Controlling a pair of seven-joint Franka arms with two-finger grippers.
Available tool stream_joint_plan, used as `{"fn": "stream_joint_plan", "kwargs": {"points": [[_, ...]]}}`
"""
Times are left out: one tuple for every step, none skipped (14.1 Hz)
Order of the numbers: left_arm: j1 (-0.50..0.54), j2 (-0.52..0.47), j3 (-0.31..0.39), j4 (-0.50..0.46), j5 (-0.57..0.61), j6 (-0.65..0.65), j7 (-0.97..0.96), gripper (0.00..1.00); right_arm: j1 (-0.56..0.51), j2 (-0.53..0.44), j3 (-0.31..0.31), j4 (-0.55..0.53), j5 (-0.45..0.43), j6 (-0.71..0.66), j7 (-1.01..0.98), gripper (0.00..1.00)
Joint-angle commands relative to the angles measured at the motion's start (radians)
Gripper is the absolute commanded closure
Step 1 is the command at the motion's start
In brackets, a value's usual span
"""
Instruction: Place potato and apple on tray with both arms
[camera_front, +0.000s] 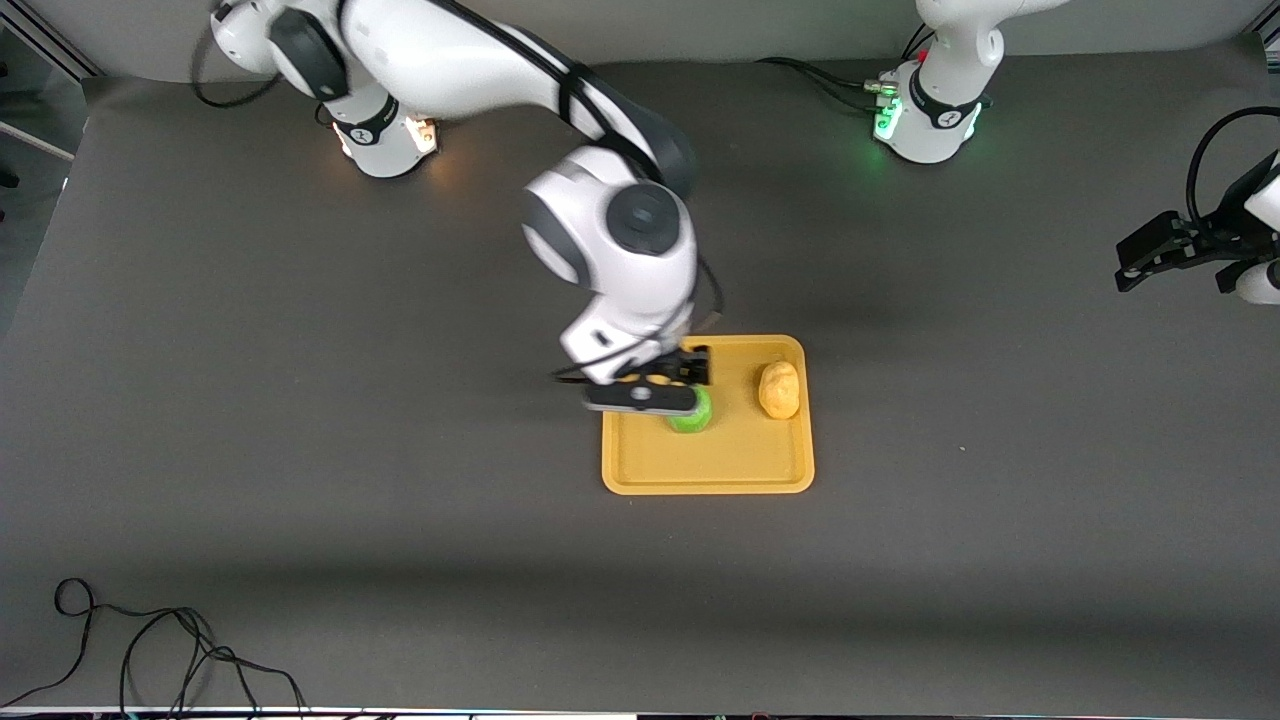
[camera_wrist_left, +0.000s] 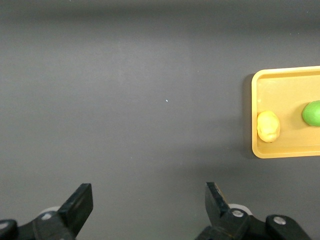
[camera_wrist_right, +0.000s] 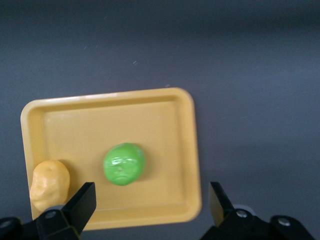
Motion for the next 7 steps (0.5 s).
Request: {"fn": "stream_joint_plan", "kwargs": {"points": [[-0.005, 0.004, 0.005, 0.016, -0.003, -0.005, -0.001, 0.00, -0.075, -0.169, -0.010, -0.105, -0.011, -0.117, -0.146, 0.00], [-0.005, 0.004, 0.005, 0.016, -0.003, 0.004, -0.001, 0.00, -0.112, -0.243, -0.013, -0.172, -0.009, -0.138, -0.237, 0.00], [-0.005, 0.004, 0.003, 0.017, -0.003, 0.012, -0.001, 0.00, -0.159, -0.326, -0.011, -0.261, -0.003, -0.144, -0.320, 0.00], [-0.005, 0.004, 0.005, 0.017, -0.003, 0.021, -0.001, 0.00, -0.202, -0.405, -0.011, -0.356, 0.002, -0.136, -0.375, 0.00], [-0.005, 0.004, 0.003, 0.016, -0.003, 0.023, -0.001, 0.00, -0.242, -0.484, -0.013, -0.441, 0.003, -0.133, -0.429, 0.00], [-0.005, 0.004, 0.005, 0.016, -0.003, 0.023, -0.001, 0.00, -0.284, -0.557, -0.013, -0.525, 0.005, -0.129, -0.485, 0.00], [-0.005, 0.004, 0.005, 0.016, -0.003, 0.021, -0.001, 0.00, -0.329, -0.622, -0.011, -0.602, 0.006, -0.117, -0.535, 0.00]]}}
